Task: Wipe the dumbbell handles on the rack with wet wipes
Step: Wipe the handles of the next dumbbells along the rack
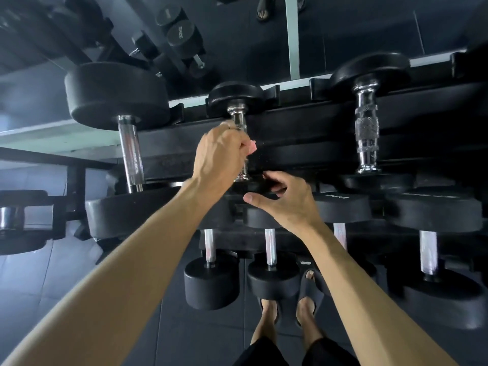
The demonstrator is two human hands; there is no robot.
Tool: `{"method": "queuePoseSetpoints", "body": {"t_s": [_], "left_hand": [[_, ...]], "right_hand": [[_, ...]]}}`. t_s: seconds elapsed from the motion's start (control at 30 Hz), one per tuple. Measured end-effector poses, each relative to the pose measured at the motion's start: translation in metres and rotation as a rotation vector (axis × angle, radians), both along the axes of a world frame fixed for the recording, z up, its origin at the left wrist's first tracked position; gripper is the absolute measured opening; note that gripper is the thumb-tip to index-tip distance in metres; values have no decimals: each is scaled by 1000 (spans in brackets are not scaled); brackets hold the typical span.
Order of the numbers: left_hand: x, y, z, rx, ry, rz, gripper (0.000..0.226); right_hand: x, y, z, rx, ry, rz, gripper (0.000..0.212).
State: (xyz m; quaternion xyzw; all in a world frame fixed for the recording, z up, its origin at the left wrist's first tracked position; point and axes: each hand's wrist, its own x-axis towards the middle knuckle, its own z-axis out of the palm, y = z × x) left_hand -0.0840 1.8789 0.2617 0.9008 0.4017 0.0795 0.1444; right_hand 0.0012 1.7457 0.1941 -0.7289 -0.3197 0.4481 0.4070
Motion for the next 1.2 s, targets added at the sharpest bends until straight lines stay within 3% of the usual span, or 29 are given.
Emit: {"method": "queuePoseSetpoints", "body": {"t_s": [0.17,0.3,0.5,0.57,0.7,0.8,0.87,1.0,1.2], "left_hand": [[-15,-14,2,-229,63,122,16],[-36,-20,20,-378,-139,251,17],[-74,-21,49,-536,-320,400,28],[-82,-14,58,-578,-344,404,29],[-102,1,76,-677,-397,412,3],[-124,11,85,-777,-472,368,9],[-140,19,86,-673,-439,319,8],[-187,37,76,-259,-330,318,9],[-241,51,35,-270,-300,345,26]], "right_hand": [[0,0,5,7,51,-9,67],[-3,-2,12,22,11,-46,72],[-31,11,47,336,-110,-55,40],[-44,23,58,405,-93,11,37],[-74,45,75,463,39,-1,30],[-91,62,82,459,121,-70,21],[-103,72,85,450,146,-104,14],[-132,92,88,377,67,-157,11],[-157,121,87,290,47,-229,15]]}}
